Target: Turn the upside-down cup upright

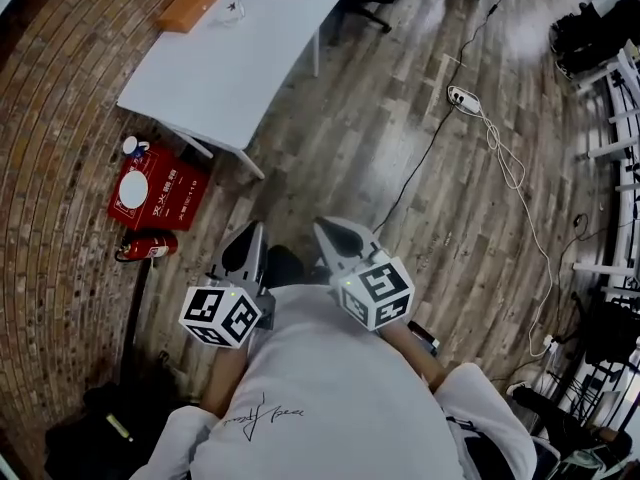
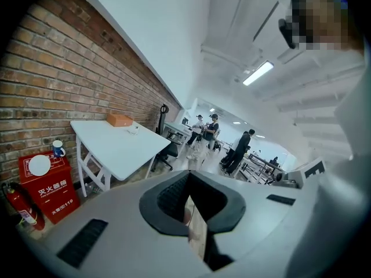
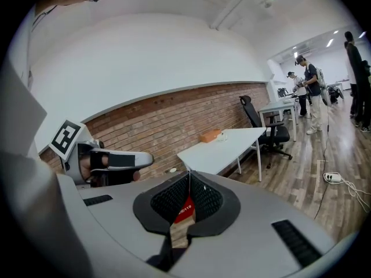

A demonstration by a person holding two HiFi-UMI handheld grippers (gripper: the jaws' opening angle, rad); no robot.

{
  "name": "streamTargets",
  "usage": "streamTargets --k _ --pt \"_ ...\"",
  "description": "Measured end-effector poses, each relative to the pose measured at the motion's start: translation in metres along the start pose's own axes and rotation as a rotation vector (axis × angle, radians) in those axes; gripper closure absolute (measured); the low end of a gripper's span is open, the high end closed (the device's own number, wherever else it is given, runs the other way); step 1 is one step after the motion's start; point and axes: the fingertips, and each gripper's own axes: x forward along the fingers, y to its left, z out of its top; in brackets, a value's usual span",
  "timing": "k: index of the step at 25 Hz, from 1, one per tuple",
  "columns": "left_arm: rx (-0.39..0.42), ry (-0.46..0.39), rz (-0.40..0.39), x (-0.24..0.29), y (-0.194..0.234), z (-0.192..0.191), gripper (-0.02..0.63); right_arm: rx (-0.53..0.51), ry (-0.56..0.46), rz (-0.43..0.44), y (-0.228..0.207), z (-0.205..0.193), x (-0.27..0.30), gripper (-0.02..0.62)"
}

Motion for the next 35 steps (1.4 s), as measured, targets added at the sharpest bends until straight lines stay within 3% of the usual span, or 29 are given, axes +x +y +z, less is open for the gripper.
streamTargets --k 14,35 --pt "0.004 0.024 -0.016 0.073 0.015 0.026 0.598 0.024 0.017 -0.029 -0.054 0.022 0.038 0.574" --pt "-0.030 0.067 -0.163 0.229 0.076 0.120 0.598 0.024 0.072 -0.173 -0.143 0.102 0.156 0.574"
